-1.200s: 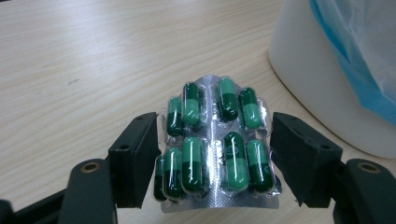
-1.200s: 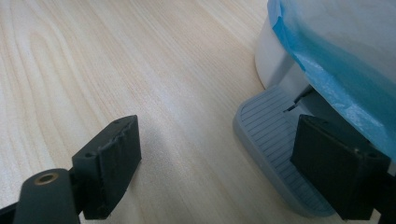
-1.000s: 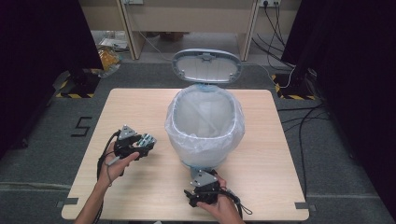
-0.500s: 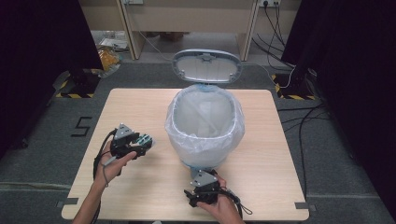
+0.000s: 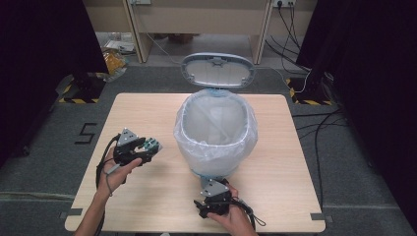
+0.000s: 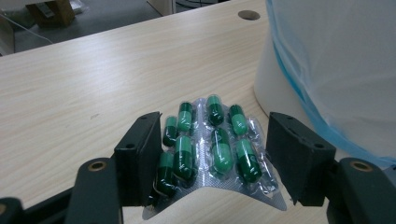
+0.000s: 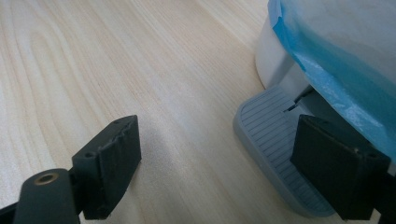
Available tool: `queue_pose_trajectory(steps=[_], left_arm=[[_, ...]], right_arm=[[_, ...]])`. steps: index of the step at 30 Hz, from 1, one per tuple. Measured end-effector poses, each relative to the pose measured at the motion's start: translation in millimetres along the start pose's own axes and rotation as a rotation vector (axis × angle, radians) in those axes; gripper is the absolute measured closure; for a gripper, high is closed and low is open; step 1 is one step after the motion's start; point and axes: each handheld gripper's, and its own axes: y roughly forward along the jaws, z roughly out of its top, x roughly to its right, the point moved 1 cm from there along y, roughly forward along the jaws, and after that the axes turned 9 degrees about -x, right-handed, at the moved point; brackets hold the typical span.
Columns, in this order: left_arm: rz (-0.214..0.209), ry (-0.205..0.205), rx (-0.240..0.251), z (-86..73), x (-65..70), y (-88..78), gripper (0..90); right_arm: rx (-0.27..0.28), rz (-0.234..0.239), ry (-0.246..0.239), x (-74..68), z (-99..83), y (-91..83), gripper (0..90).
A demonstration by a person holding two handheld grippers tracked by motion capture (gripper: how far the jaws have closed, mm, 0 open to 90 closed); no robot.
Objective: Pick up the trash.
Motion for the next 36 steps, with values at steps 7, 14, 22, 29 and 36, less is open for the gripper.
queue_pose_trajectory(steps=[7,14,22,29,36], left_arm=[[0.006,0.015,0.036,15.8,1.2,-13.5,36.4],[-0.007,0.030,0.053,28.8,5.9,-23.4,36.3],[-0.016,0.052,0.086,43.3,11.7,-34.7,36.3],[-0.013,0.060,0.123,56.5,15.8,-42.6,36.3],[-0.022,0.050,0.158,65.1,18.4,-47.0,36.2]], right_arm=[[-0.002,0.000,-0.001,0.1,0.3,0.0,15.9],[-0.003,0.002,-0.003,0.2,0.3,-0.1,15.8],[-0.002,0.002,-0.003,0.2,0.3,0.0,15.8],[-0.004,0.002,-0.001,0.0,0.3,-0.1,15.8],[-0.003,0.002,-0.002,0.0,0.2,-0.1,15.8]])
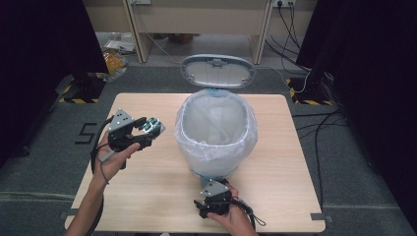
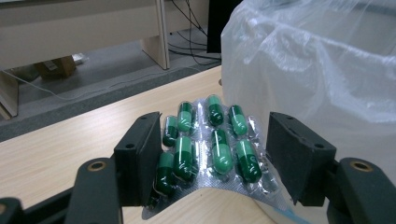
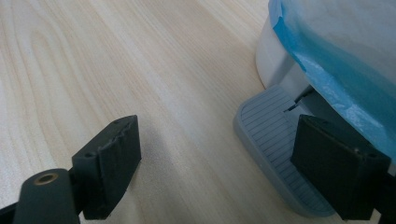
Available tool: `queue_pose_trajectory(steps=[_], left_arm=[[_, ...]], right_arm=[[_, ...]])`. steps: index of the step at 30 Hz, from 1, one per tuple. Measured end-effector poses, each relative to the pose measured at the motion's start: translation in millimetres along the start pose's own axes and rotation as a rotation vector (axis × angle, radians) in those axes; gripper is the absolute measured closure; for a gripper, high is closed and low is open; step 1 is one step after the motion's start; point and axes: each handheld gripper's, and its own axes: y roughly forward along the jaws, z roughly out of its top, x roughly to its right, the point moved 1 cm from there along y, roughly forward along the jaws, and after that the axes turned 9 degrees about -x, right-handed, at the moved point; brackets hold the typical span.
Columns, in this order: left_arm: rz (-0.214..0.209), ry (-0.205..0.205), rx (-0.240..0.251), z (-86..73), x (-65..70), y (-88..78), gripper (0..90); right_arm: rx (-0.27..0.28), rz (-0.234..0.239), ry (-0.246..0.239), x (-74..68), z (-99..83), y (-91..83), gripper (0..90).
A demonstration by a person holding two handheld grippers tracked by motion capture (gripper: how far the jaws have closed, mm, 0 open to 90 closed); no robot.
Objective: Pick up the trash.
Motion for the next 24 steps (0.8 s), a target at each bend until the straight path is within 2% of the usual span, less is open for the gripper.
queue_pose_trajectory(steps=[24], left_arm=[[-0.013,0.024,0.098,47.7,15.3,-8.3,36.2]], right_arm=[[-0.004,0.002,0.003,-0.3,0.1,-0.1,15.6]])
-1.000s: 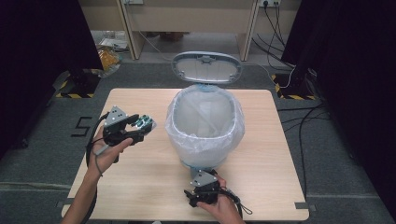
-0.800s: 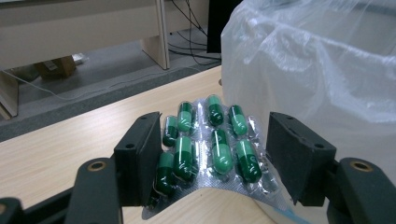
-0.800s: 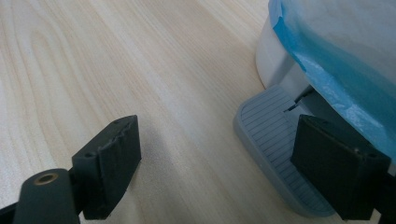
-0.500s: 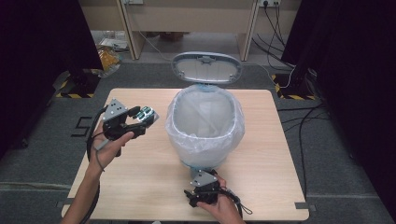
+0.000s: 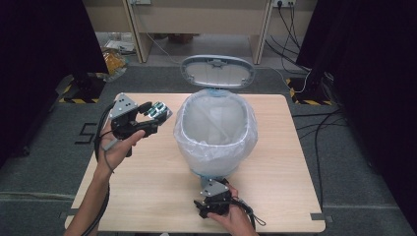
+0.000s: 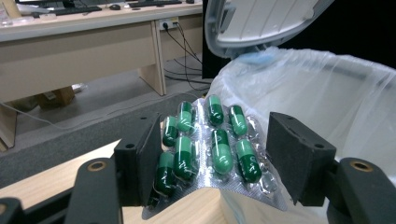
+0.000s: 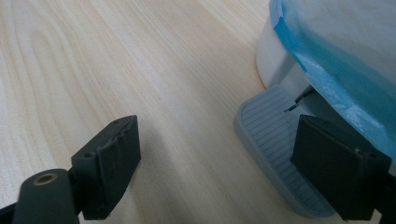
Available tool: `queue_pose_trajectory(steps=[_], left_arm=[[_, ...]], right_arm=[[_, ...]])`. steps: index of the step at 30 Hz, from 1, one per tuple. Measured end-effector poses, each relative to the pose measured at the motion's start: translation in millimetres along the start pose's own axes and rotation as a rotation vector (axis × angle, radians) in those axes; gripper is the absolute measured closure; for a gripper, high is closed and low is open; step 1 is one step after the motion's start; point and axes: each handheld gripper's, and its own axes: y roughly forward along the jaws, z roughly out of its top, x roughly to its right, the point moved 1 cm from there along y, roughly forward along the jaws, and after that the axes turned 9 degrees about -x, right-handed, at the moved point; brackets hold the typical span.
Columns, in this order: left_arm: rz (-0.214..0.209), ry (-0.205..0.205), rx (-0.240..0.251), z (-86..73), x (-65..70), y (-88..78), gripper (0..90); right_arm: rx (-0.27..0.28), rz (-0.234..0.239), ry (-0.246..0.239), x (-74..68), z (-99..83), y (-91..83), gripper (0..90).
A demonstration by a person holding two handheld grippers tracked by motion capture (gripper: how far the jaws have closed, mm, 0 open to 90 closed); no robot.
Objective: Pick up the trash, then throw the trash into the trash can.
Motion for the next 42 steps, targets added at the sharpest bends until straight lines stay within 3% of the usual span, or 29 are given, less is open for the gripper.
queue_pose_trajectory(steps=[22,42], left_arm=[[-0.076,0.036,0.038,32.0,32.6,13.4,36.2],[-0.139,0.089,0.006,40.3,67.0,39.9,36.2]], right_arm=[[-0.003,0.001,0.001,-0.3,0.0,-0.3,15.5],[-0.012,0.003,-0.001,-0.1,1.1,-0.3,15.0]])
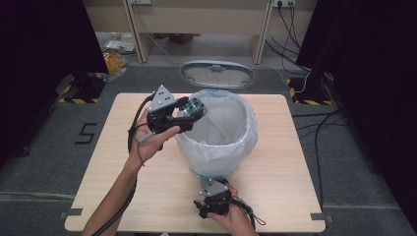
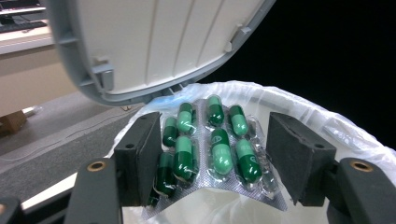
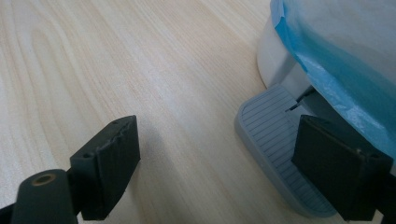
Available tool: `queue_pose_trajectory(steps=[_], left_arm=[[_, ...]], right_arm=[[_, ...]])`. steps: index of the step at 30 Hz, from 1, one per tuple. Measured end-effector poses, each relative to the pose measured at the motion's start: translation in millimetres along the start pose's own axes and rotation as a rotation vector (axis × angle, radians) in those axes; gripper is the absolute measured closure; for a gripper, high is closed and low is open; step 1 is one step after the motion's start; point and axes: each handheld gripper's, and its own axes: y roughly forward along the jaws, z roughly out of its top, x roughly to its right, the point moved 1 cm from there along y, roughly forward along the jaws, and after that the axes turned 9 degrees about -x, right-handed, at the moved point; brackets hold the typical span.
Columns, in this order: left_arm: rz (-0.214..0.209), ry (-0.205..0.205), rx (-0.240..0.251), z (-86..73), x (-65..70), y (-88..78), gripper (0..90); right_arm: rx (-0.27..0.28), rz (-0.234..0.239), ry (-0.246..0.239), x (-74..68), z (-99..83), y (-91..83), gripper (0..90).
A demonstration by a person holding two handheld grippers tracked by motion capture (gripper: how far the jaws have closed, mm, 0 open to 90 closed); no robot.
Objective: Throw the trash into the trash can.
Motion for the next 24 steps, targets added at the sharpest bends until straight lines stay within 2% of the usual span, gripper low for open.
queue_pose_trajectory(steps=[12,17,23,24], left_arm=[[-0.024,0.042,-0.040,3.9,16.0,18.6,36.0],[-0.040,0.042,-0.054,6.2,18.6,24.1,35.4],[-0.068,0.029,-0.039,6.4,20.4,28.2,31.6],[-0.066,0.050,-0.032,7.0,17.7,28.9,29.8]], right_arm=[[-0.006,0.007,-0.013,1.4,0.3,-0.4,14.9],[-0.006,0.009,-0.014,1.4,0.2,-0.3,14.9],[-0.007,0.010,-0.015,1.5,0.2,-0.4,14.9],[-0.008,0.009,-0.014,1.4,0.2,-0.4,14.9]])
